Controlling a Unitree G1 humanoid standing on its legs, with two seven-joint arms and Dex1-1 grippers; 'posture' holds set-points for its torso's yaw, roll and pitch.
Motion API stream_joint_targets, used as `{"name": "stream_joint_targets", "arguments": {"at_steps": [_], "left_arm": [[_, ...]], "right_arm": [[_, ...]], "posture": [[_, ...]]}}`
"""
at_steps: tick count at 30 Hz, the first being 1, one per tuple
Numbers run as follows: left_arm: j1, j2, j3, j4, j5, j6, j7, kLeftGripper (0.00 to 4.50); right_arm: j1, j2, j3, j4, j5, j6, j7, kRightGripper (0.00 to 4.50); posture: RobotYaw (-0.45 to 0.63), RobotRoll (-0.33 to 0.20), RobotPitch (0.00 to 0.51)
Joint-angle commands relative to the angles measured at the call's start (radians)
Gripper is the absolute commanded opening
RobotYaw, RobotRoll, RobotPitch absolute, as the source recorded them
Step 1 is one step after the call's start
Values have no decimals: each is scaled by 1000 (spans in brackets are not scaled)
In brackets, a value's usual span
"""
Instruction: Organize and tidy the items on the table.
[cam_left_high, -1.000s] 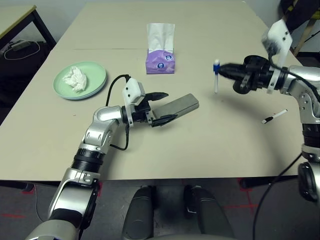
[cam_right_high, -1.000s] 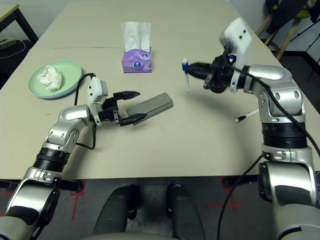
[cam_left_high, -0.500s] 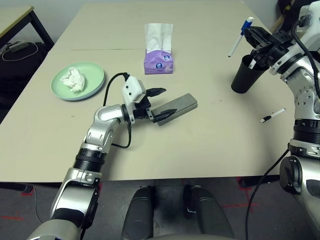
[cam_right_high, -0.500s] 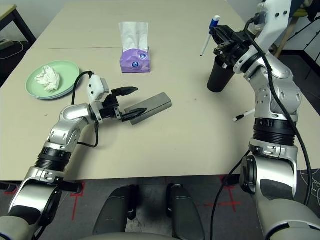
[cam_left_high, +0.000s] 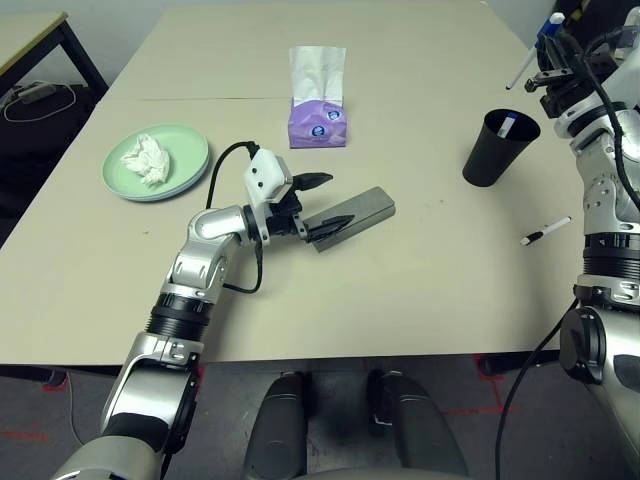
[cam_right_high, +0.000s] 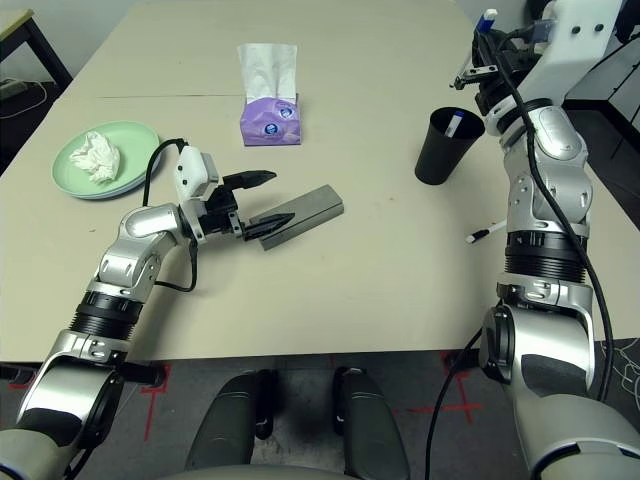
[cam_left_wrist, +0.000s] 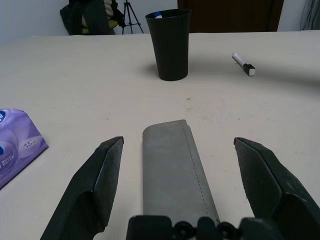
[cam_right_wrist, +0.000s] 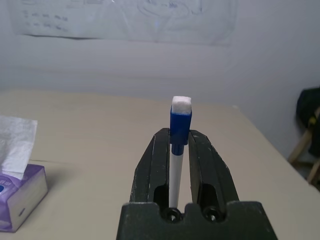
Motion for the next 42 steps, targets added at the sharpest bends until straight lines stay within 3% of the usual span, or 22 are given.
{"name": "stream_joint_targets", "arguments": {"at_steps": [1,9,20,25,29,34,42], "left_arm": [[-4,4,-8,16,13,-5,-13,4500],[-12,2,-7,27,15,-8,-19,4500],[-8,4,-5,23,14,-8,-17,4500],[-9,2,-4,22,14,-9,-15,4500],[-9,-1,-4,23,14,-10,-13,4500],[-2,1,-2,21,14,-12,-12,4500],[15,2,6,4,14,-8,2,4500]], "right_arm": [[36,-11,0,-41,19,89,-7,395],[54,-32,28,-66,11,121,30,395],[47,-51,28,-49,19,140,63,4454],[47,-55,36,-49,44,114,136,4454],[126,-126,131,-107,104,38,491,4454],[132,-284,296,0,31,-5,804,4454],[-7,-400,521,339,-222,-408,1102,4454]], "posture": [[32,0,156],[29,0,157],[37,0,160],[37,0,161],[39,0,163],[52,0,171],[84,0,173]]}}
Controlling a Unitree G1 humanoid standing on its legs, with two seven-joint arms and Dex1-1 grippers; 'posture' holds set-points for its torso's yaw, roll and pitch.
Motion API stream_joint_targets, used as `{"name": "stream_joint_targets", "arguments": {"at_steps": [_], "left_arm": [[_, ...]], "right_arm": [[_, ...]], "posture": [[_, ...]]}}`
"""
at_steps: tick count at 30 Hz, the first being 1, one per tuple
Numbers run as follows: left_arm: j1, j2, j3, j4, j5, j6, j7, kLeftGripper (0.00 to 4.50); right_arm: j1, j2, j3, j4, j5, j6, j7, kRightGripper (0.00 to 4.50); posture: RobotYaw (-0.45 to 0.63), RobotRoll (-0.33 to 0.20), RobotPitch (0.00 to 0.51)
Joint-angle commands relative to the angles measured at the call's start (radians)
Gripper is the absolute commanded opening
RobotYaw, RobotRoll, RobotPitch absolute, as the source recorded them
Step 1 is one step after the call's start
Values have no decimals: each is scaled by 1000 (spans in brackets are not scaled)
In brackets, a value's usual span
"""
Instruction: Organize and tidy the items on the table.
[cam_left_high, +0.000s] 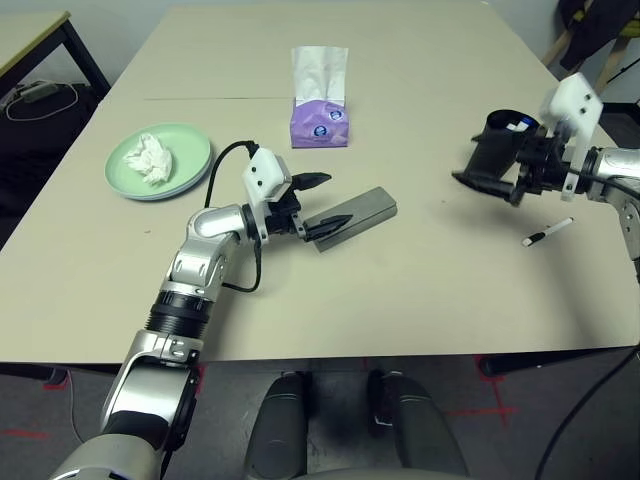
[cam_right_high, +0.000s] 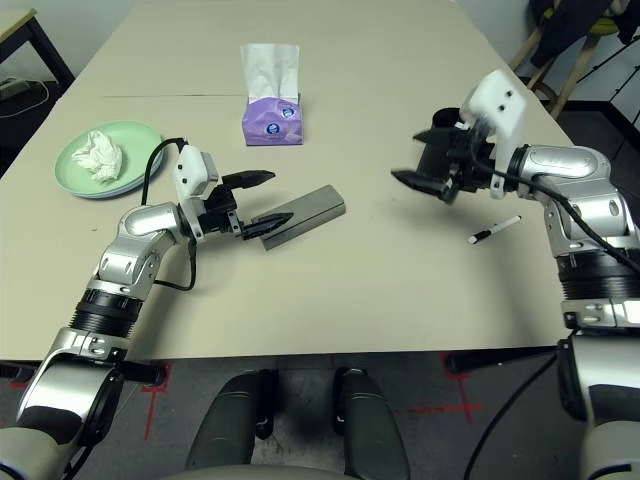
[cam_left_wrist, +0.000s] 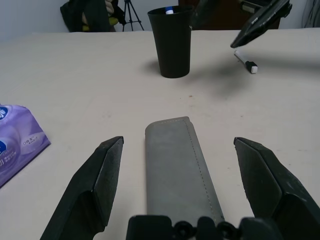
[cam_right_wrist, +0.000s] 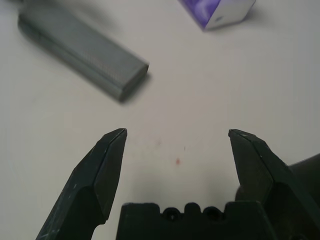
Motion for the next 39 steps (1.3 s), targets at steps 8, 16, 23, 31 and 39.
{"name": "stream_joint_targets", "arguments": {"at_steps": [8,16,23,31,39], "left_arm": [[47,-1,-3,-57,4,5,19,4500],[61,4,-3,-87,-2,21,22,4500],[83,12,0,-120,-8,45,23,4500],[121,19,0,-179,-16,85,38,4500],[134,23,1,-188,-21,102,41,4500]], "right_arm": [[-184,-81,232,379,-341,-506,191,4454],[-259,-108,331,513,-543,-665,120,4454],[-291,-95,343,556,-605,-736,57,4454],[-365,-88,349,588,-651,-804,26,4454],[-371,-117,332,585,-629,-849,102,4454]], "posture": [[100,0,178],[100,0,189],[97,0,211],[93,0,244],[70,0,281]]}}
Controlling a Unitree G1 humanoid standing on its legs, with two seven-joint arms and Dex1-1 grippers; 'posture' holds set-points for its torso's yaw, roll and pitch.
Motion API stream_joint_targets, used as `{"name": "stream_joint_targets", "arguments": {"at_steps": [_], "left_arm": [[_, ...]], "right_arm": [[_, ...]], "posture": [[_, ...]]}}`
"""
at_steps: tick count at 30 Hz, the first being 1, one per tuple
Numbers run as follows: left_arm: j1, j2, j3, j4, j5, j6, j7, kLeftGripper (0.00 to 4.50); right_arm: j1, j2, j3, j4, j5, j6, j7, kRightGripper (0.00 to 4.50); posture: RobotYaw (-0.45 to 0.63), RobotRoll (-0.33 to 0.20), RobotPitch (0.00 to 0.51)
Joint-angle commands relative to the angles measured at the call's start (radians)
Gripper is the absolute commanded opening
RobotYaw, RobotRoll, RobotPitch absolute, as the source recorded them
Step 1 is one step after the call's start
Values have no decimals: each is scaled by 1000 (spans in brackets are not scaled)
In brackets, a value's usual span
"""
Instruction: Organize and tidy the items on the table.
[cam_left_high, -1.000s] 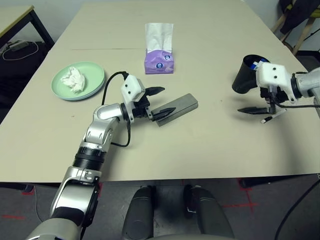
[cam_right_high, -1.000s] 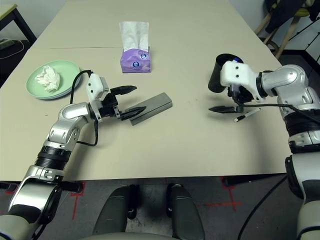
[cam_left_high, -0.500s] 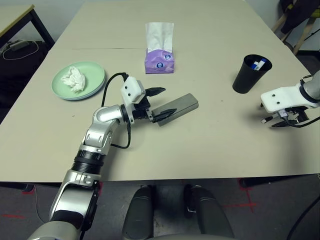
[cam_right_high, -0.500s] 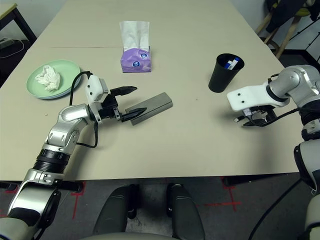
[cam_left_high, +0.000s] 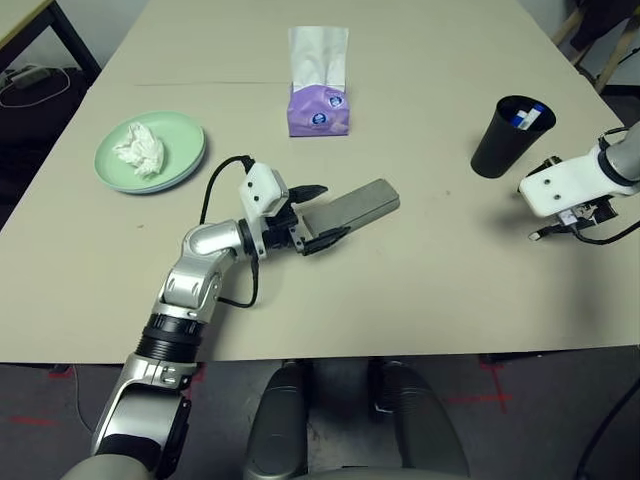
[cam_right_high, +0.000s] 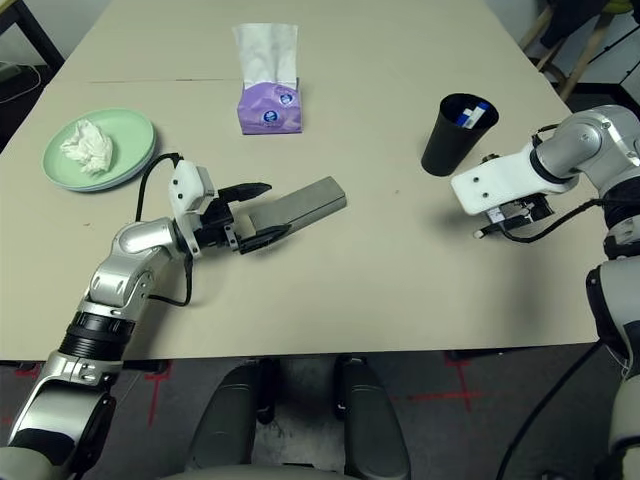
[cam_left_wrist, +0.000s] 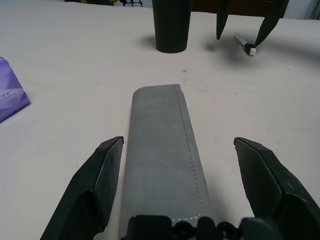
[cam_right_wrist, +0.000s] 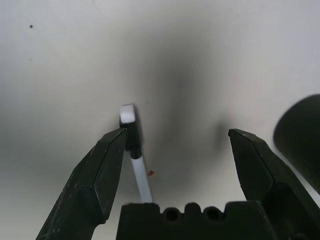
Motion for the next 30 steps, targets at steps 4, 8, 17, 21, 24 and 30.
{"name": "stream_joint_targets", "arguments": {"at_steps": [4,8,17,21,24,30], "left_arm": [[20,8,2,-18,-5,12,-2,4500],[6,4,3,2,-3,7,-2,4500],[1,-1,4,8,-2,2,4,4500],[10,7,11,-3,-4,6,6,4500],[9,10,14,-2,-2,7,6,4500],[4,12,17,2,0,6,5,4500]], "right_arm": [[-2,-53,-26,-25,74,-27,146,4454],[3,-66,-25,-36,88,-31,180,4454],[19,-52,15,-35,16,-100,71,4454],[32,-52,29,-27,-17,-126,20,4454],[34,-51,33,-18,-26,-132,6,4454],[54,-54,41,-16,-37,-141,-9,4454]], "posture": [[60,0,280],[57,0,280],[71,0,286],[80,0,282],[84,0,280],[83,0,276]]}}
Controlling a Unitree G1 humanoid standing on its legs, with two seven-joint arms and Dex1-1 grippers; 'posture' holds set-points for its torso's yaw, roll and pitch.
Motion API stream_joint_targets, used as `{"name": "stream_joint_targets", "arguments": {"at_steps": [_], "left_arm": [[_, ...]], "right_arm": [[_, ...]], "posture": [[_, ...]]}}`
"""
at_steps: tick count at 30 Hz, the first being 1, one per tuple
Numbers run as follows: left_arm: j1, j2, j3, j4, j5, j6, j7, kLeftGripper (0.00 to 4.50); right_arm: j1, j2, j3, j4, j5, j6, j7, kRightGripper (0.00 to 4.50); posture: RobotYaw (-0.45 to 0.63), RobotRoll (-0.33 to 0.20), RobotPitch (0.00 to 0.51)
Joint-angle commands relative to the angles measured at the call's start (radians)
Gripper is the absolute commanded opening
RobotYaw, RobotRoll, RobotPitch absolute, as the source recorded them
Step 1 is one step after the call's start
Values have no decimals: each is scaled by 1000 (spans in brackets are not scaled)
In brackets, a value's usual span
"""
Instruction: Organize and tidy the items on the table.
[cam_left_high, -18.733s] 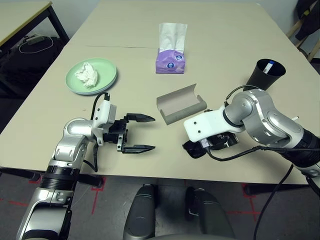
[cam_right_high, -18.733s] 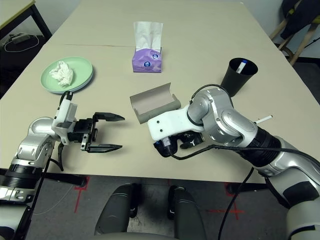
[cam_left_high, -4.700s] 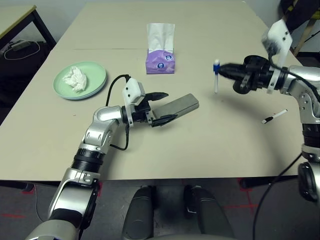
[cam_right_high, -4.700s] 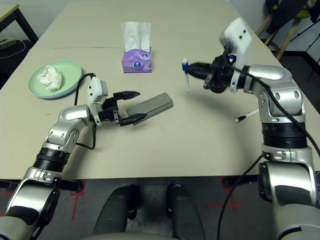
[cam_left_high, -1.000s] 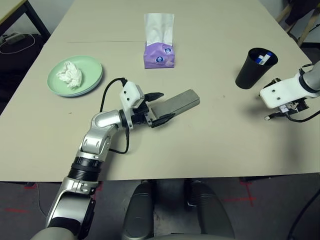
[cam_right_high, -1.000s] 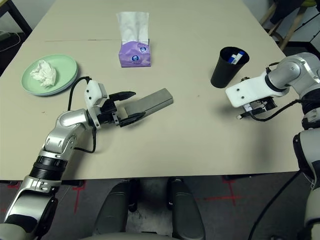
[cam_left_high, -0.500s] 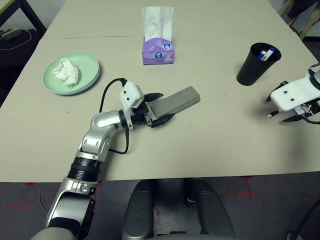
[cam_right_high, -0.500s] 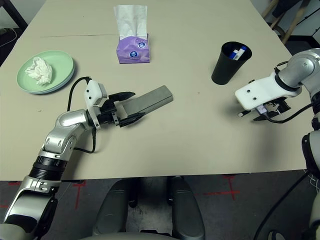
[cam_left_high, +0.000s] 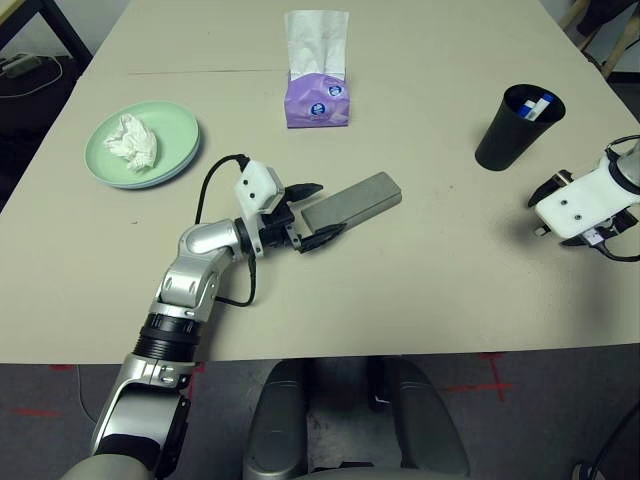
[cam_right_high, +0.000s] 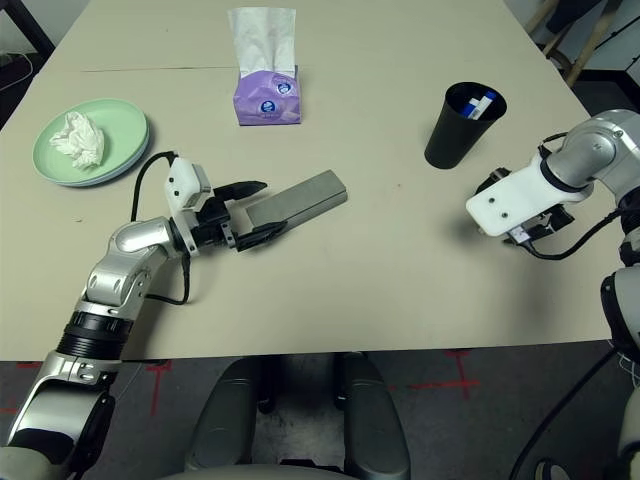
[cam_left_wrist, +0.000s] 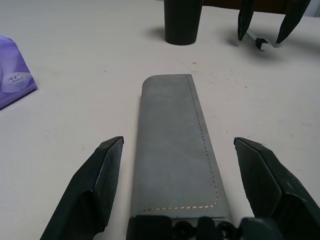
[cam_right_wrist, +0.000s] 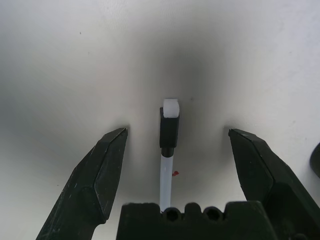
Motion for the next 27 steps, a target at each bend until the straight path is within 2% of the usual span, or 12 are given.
{"name": "stream_joint_targets", "arguments": {"at_steps": [1,2,5,14,15,22,27], "left_arm": [[5,8,0,-7,1,0,-2,4500],[5,8,0,-7,1,0,-2,4500],[1,9,-1,-2,2,-3,-5,4500],[-24,2,1,11,-8,-26,-23,4500],[-26,0,0,9,-14,-31,-31,4500],[-30,-11,1,-18,-70,-28,-93,4500],[-32,0,-10,-19,-75,-41,-136,4500]], "right_arm": [[37,-8,10,11,-8,-12,-18,4454],[43,-8,10,9,-9,-12,-25,4454],[57,-3,1,6,12,-13,-9,3834],[52,-7,-5,-7,42,-7,26,520],[52,-8,-6,-8,45,-5,29,330],[43,-10,-10,-12,55,5,36,330],[32,-2,-33,-19,97,34,58,330]], "posture": [[83,0,276],[83,0,276],[81,0,274],[72,0,254],[71,0,252],[64,0,241],[56,0,225]]}}
